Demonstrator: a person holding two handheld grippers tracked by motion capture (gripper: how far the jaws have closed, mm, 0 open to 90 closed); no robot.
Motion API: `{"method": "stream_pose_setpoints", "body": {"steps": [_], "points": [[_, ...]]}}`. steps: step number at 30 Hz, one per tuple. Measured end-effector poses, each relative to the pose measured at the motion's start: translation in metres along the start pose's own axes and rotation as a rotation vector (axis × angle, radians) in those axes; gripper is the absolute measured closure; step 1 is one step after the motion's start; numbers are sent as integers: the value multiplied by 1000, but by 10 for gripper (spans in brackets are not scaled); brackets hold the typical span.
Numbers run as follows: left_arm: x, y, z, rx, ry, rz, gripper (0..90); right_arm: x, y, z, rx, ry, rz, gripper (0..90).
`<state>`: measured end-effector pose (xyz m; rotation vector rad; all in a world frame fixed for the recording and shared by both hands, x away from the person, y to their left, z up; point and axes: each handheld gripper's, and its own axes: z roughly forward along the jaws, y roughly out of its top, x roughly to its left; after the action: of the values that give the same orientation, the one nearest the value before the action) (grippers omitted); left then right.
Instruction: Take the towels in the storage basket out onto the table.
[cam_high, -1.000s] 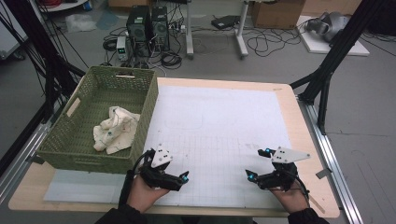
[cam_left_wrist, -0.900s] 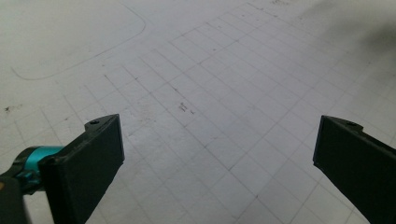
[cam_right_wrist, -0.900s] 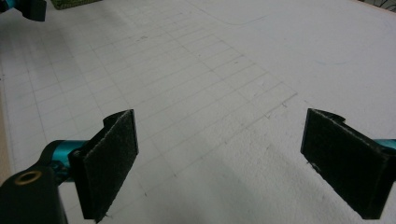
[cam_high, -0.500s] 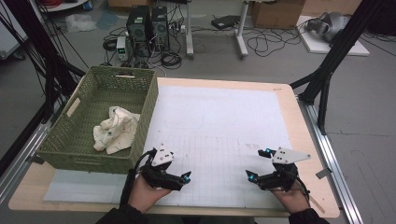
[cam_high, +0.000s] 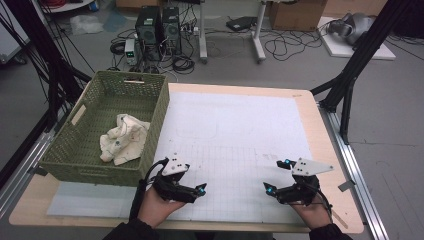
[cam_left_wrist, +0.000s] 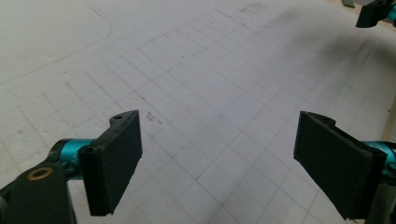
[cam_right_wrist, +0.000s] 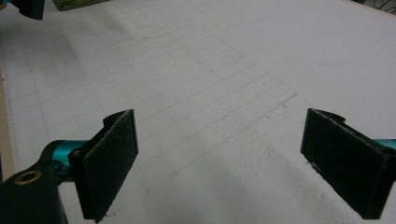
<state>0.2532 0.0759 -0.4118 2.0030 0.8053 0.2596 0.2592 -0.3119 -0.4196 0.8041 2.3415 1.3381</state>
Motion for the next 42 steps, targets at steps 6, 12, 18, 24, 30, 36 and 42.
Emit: {"method": "stream_pose_setpoints", "body": {"steps": [6,12,18,24,30,36,42], "points": [[-1,2,0,10,-31,-4,177,-1,-1,-1,-4,-5,3,102],[2,4,1,19,-61,-22,184,-3,-1,-2,-6,-8,11,102],[2,6,4,35,-75,-24,190,-3,-2,-3,-7,-10,12,102],[1,9,7,37,-91,-33,210,-5,-2,-4,-9,-13,21,102],[4,11,10,41,-102,-44,218,-5,-3,-5,-13,-15,24,102],[7,16,12,40,-123,-72,224,-6,-3,-6,-15,-17,26,102],[11,28,10,27,-168,-111,228,-7,-3,-6,-16,-17,27,102]]}}
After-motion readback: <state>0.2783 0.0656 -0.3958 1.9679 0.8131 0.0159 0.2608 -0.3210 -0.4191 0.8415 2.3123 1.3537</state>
